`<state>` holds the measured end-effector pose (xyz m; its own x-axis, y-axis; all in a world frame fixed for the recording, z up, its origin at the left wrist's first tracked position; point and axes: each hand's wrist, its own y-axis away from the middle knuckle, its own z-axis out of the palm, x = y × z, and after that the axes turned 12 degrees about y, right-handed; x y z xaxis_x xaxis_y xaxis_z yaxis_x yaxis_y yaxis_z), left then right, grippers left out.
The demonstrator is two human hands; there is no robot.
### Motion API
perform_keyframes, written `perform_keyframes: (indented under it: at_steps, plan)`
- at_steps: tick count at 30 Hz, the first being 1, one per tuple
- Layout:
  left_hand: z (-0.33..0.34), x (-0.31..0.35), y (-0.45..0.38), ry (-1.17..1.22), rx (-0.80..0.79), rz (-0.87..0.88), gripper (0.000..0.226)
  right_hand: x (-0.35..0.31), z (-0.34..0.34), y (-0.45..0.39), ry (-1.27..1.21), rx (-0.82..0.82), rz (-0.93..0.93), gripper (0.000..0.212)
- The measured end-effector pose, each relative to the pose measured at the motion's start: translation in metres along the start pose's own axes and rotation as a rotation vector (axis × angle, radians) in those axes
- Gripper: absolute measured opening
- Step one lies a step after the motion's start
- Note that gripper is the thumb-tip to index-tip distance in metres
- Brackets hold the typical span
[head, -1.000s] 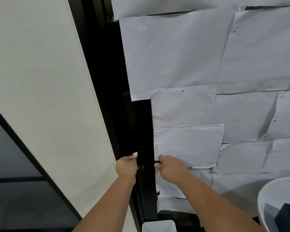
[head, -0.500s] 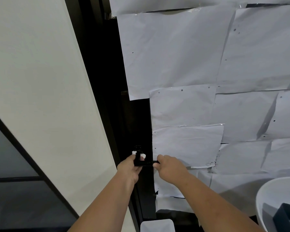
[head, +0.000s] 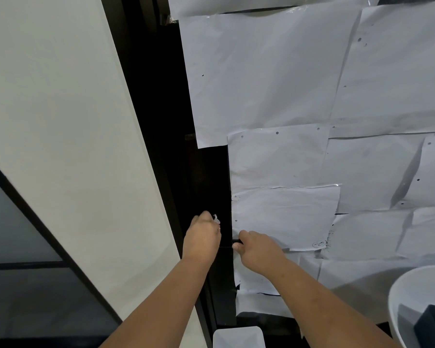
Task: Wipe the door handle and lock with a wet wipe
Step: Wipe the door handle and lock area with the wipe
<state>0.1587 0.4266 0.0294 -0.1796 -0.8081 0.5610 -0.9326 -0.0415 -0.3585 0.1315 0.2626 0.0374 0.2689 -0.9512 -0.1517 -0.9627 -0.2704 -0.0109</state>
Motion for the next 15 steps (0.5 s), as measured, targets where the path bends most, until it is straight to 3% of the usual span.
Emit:
perform_keyframes:
  at_steps: [4,8,10,13,15]
  plan:
    - [-0.001,-0.004,-0.006,-0.010,0.032,-0.080,0.015,0.001,0.000,0.000,-0.005,-0.010,0.004,0.025]
    - [-0.007,-0.002,0.014,0.265,0.204,-0.209,0.016,0.001,-0.001,0.000,0.000,-0.030,0.008,0.026]
    - [-0.007,-0.002,0.019,0.562,0.233,-0.449,0.015,0.001,-0.001,0.000,0.001,-0.040,0.008,0.026]
    - [-0.009,0.003,0.013,1.201,0.242,-0.942,0.007,0.001,-0.002,0.000,0.002,-0.051,0.013,0.026]
    - [-0.009,0.004,0.009,1.470,0.189,-1.114,0.010,0.000,-0.002,0.000,-0.001,-0.051,0.011,0.026]
